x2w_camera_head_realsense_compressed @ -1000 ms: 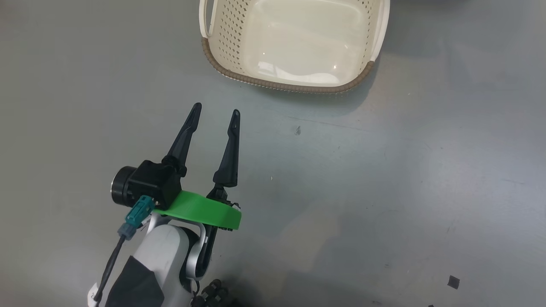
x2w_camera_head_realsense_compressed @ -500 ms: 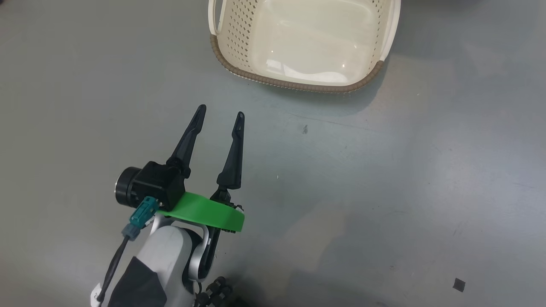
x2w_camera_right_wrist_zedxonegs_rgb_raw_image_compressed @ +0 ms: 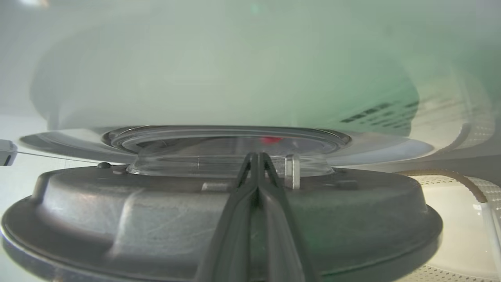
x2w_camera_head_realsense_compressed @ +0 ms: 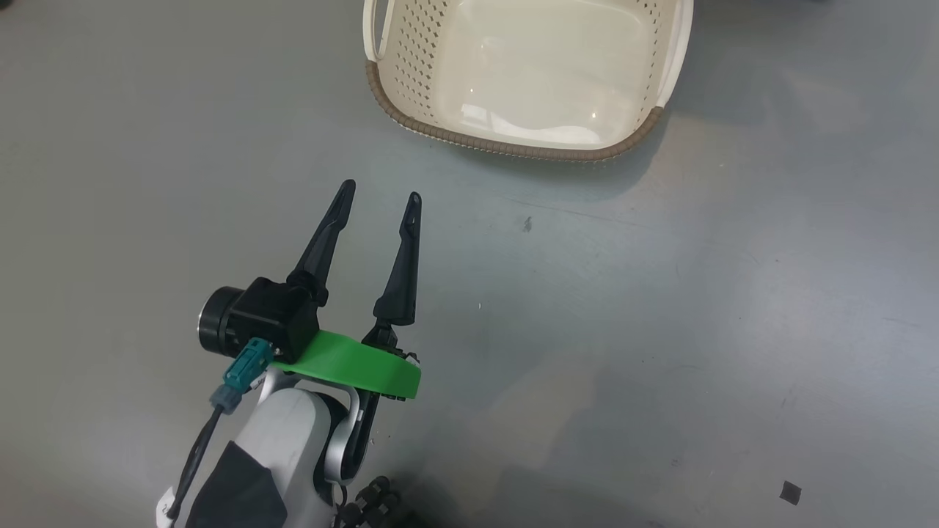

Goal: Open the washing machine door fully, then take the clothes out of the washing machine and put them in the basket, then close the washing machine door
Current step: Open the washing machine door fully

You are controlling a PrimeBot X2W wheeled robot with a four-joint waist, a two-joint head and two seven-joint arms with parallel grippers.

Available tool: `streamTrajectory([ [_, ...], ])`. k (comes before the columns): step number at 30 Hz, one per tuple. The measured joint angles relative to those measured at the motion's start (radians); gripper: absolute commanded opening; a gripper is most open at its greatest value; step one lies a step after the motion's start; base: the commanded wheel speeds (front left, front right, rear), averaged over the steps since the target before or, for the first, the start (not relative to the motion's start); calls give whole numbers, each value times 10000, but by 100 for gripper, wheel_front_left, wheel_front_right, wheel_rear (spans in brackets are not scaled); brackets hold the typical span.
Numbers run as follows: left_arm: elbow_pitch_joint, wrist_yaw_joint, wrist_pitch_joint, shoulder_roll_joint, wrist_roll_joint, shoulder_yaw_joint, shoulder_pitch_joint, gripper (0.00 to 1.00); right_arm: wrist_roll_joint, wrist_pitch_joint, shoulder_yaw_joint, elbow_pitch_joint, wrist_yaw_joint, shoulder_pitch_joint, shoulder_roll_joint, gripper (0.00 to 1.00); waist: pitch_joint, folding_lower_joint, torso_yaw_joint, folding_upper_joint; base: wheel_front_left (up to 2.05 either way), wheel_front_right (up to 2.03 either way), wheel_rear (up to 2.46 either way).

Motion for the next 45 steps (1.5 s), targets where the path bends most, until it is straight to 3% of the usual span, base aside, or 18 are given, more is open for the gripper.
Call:
streamTrajectory([
  [21, 81, 2, 0, 0, 61, 36, 0, 100, 109, 598, 15, 813, -75, -26, 82, 0, -321, 0, -90, 0, 0, 0, 0],
  [45, 382, 2, 0, 2, 88, 138, 51, 100, 679, 1367, -27, 1365, -73, 1578, 593, 0, -1430, -1, -379, 0, 0, 0, 0],
])
